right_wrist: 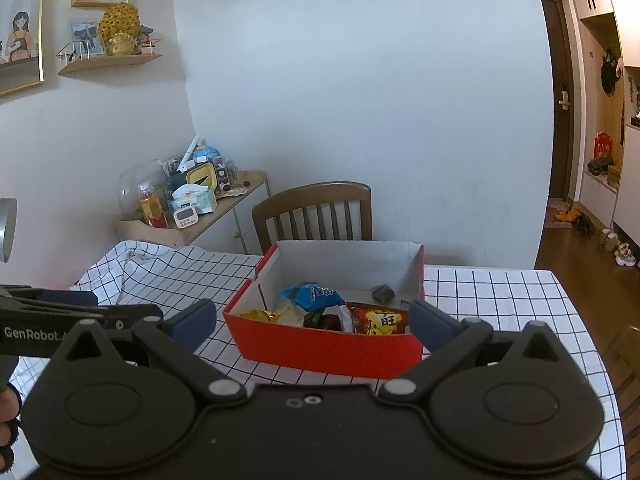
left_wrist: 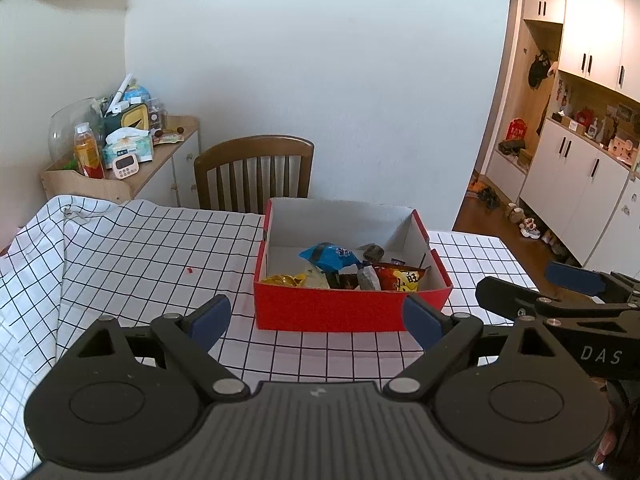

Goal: Organize snacks

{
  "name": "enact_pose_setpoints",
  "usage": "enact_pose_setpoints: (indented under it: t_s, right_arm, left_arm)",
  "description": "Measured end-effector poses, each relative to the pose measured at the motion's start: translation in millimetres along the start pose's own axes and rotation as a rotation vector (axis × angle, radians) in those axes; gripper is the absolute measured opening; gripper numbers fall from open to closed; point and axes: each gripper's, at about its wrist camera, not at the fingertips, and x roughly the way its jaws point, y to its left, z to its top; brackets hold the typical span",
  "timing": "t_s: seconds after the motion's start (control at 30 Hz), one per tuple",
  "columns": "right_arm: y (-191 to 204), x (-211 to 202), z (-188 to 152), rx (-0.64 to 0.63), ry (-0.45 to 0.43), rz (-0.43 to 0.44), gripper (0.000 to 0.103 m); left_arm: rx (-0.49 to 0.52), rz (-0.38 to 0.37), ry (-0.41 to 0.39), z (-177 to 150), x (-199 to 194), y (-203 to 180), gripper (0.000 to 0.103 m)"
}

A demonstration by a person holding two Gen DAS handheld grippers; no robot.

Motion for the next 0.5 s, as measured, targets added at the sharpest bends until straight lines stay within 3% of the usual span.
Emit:
enact_pose_setpoints:
  t_s: [0.5]
  right_arm:
    - [-2.6, 0.7, -6.6, 0.026, 0.029, 0.005, 0.103]
  left_arm:
    - [0.002, 0.003, 0.034, -3.4, 3.7, -2.3, 0.093]
